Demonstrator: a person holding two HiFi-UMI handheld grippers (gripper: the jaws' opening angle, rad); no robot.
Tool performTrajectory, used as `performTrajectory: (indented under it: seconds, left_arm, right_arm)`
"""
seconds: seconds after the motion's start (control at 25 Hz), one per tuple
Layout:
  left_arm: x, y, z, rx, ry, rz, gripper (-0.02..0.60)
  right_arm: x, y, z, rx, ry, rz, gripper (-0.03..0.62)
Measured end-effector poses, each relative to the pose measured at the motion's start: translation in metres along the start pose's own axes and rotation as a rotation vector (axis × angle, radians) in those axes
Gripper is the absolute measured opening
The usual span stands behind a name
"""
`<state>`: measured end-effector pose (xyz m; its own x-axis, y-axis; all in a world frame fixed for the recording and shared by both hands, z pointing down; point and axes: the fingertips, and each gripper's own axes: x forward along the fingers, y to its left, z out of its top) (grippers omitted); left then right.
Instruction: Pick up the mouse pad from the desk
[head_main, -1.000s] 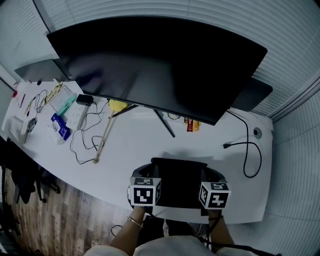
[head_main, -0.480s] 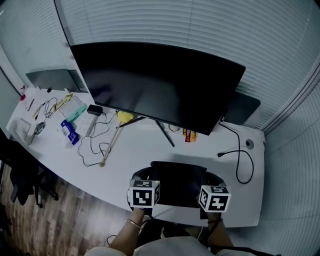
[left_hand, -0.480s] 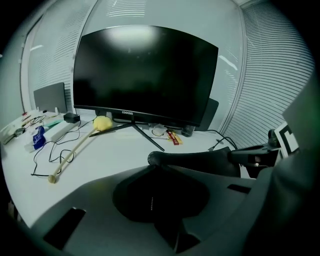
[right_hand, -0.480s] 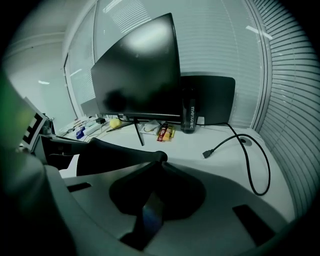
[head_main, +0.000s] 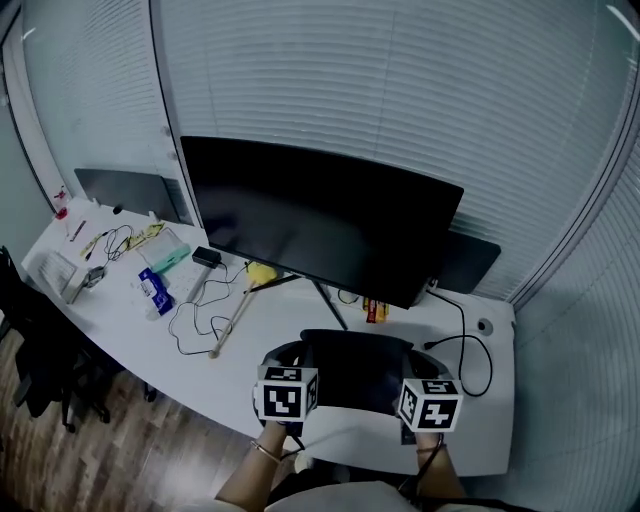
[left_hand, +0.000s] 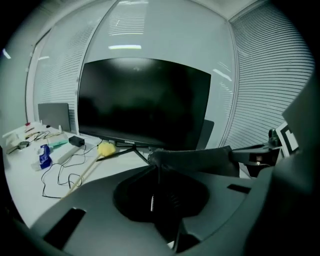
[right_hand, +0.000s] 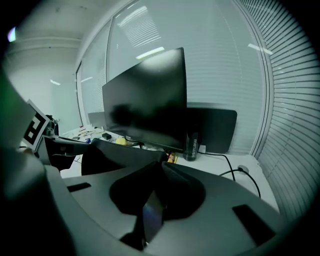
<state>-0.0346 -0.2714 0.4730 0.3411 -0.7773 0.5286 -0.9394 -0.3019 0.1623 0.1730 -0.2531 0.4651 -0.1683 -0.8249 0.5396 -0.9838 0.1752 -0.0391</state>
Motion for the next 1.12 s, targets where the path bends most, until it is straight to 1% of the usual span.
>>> performTrajectory:
  seconds: [0.4,0.56,0.72,1.12]
  left_arm:
    - [-0.025,-0.004,0.080,0.057,-0.178,0.002,0.046]
    - [-0.034,-0.009,0.102,0.073,-0.225,0.002,0.046]
    - [-0.037,-0.013,0.115,0.087,-0.244,0.001,0.046]
    - [-0.040,-0.022,0.117,0.106,-0.237,-0.014,0.046]
  right_arm:
    - [-0.024,0.000,0.080,-0.079,-0.167,-0.003,0.054]
    - [-0.034,0.000,0.103,-0.098,-0.216,-0.006,0.054]
    - [-0.038,-0.003,0.112,-0.097,-0.231,-0.008,0.054]
    - [-0.048,-0.008,0.112,-0.086,-0.234,-0.021,0.054]
